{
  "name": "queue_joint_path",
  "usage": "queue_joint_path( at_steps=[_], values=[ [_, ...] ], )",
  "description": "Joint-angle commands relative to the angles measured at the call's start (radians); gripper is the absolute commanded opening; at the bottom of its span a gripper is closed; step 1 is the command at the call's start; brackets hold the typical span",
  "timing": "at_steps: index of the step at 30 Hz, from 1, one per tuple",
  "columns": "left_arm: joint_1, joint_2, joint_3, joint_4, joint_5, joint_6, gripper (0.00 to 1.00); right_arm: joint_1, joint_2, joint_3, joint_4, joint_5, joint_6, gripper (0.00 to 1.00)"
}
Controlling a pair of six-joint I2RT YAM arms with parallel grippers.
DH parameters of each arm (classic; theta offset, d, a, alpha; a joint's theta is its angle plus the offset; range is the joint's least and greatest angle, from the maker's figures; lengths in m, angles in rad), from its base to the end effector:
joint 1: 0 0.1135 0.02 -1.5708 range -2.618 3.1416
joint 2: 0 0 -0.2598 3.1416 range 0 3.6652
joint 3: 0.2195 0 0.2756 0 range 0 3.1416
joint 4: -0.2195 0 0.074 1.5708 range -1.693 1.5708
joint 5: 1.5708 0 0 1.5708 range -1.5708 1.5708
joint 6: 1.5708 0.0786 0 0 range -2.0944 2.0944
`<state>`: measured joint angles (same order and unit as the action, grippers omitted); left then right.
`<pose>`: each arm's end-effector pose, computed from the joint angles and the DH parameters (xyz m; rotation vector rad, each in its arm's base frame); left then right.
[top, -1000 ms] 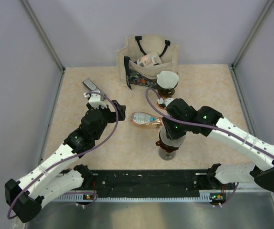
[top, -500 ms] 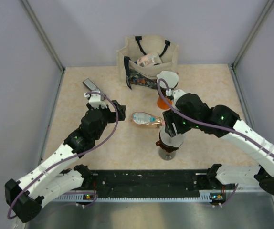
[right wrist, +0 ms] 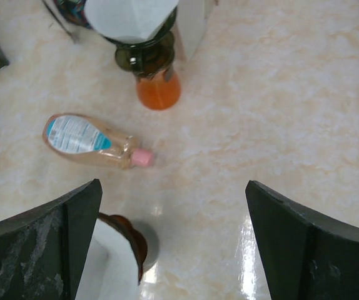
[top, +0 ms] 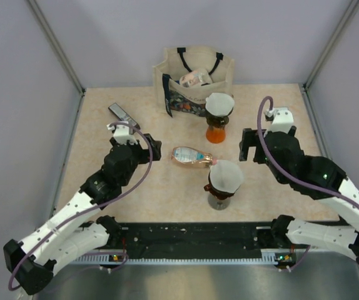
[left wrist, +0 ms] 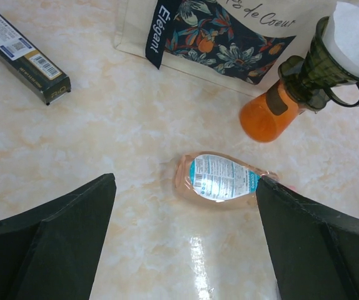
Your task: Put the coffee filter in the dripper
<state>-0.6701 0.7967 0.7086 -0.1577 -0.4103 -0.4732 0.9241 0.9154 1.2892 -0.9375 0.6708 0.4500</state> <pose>0.2180 -0.1327 0.2998 -0.1135 1.8143 -0.4433 0.1624 0.1340 0.4011 -0.0949 2.0039 0.1575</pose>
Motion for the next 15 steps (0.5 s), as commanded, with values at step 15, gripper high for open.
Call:
queue_joint_path(
  at_steps=[15],
  values=[
    [0.004,-0.169,0.005,-0.267,-0.295,-0.137,0.99,-0.005,-0.21,-0.392,0.413,0.51,0.053,0.99]
  ],
)
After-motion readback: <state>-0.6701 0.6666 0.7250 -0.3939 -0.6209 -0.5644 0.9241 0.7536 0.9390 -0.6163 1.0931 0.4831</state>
